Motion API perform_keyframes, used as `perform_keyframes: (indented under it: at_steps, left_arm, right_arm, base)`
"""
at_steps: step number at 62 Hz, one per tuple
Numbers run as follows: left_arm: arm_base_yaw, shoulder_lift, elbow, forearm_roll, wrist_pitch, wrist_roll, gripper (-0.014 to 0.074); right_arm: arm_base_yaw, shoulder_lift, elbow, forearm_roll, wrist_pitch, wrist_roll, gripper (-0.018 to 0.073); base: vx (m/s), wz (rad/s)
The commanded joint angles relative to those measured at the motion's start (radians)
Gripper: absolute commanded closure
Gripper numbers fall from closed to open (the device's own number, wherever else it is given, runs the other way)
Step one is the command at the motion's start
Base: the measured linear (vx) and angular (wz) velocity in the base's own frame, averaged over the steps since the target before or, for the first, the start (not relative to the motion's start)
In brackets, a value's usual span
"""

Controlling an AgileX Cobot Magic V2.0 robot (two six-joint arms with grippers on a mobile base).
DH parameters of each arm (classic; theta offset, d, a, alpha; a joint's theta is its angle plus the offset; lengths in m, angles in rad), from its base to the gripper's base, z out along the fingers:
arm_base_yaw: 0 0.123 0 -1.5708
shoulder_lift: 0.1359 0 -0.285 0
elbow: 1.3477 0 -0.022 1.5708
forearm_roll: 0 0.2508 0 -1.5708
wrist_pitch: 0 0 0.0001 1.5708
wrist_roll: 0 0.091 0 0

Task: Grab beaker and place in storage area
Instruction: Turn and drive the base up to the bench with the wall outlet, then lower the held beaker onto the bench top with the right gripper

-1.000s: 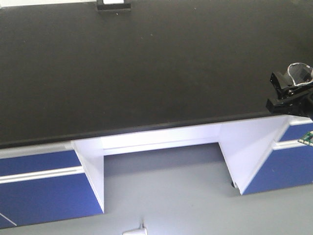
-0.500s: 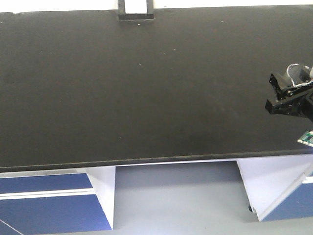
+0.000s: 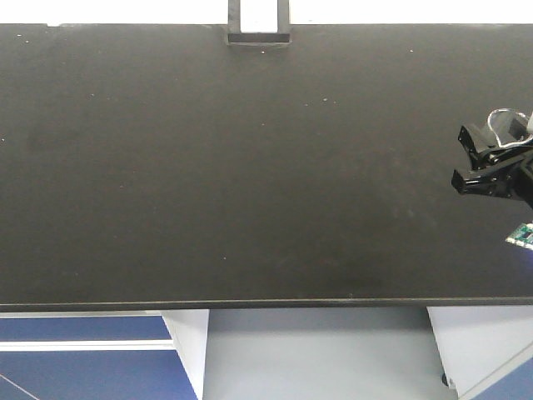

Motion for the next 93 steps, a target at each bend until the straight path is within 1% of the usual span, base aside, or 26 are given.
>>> perform_keyframes:
  at_steps: [1,25,31,37,45,51,58,62,66,73,83,88,93]
  left_arm:
    - [0.0,-0.015,-0.02,-0.001,-0.079,-0.01,0.0603]
    - [0.0,-0.015,-0.02,-0.001,-0.079,-0.01,0.0603]
    - [0.0,-0.015,-0.02,-0.001,-0.079,-0.01,0.0603]
    - [0.0,-0.015,-0.02,-0.001,-0.079,-0.01,0.0603]
    - [0.0,-0.015,-0.02,-0.001,-0.079,-0.01,0.0603]
    - [0.0,-0.015,-0.02,-0.001,-0.079,-0.01,0.0603]
    - [0.0,-0.015,-0.02,-0.001,-0.079,-0.01,0.0603]
    - [0.0,-0.015,-0.02,-0.001,-0.079,-0.01,0.0603]
    - [0.0,-0.015,-0.02,-0.001,-0.079,-0.01,0.0603]
    - [0.0,-0.015,-0.02,-0.001,-0.079,-0.01,0.0603]
    - [0.0,-0.015,-0.02,-0.001,-0.079,-0.01,0.0603]
    - [0.0,-0.015,-0.02,-0.001,-0.079,-0.01,0.0603]
    - [0.0,-0.015,-0.02,-0.001,-0.079,-0.01,0.0603]
  right_arm:
    - [-0.007,-0.015,-0.024,0.003,-0.079,-0.003,0.056]
    - [-0.007,-0.015,-0.024,0.004,-0.085,-0.003,0.056]
    - [-0.007,-0.015,-0.024,0.034,-0.119,-0.004,0.056]
    - [-0.007,-0.015,-0.024,0.035,-0.159,-0.004,0.056]
    - [-0.007,-0.015,-0.024,0.035,-0.166,-0.004,0.056]
    - [-0.007,-0.002,-0.024,0.006,-0.174,-0.004,0.056]
    - [-0.007,0.069,-0.024,-0.108,-0.191,-0.004,0.056]
    - [-0.007,0.127,-0.024,-0.157,-0.23,-0.004,0.056]
    - [-0.007,0.181,-0.024,-0.159,-0.293,-0.004,0.056]
    - [-0.007,0.297,-0.027,-0.119,-0.399,-0.011,0.056]
    - [-0.007,0.489,-0.027,-0.073,-0.502,-0.113,0.056]
    - [-0.007,0.578,-0.027,-0.057,-0.592,-0.138,0.056]
    - [-0.007,0.665,-0.027,-0.028,-0.668,-0.139,0.056]
  base:
    - [0.06,0.07]
    - [0.03,0.02]
    - [0.0,0.0]
    - [0.0,0.0]
    - [0.0,0.0]
    - [0.0,0.0]
    - [0.0,0.0]
    - [0.0,0.0]
    - [0.0,0.0]
    - [0.0,0.0]
    - [0.0,0.0]
    - [0.0,0.0]
    - [0.0,0.0]
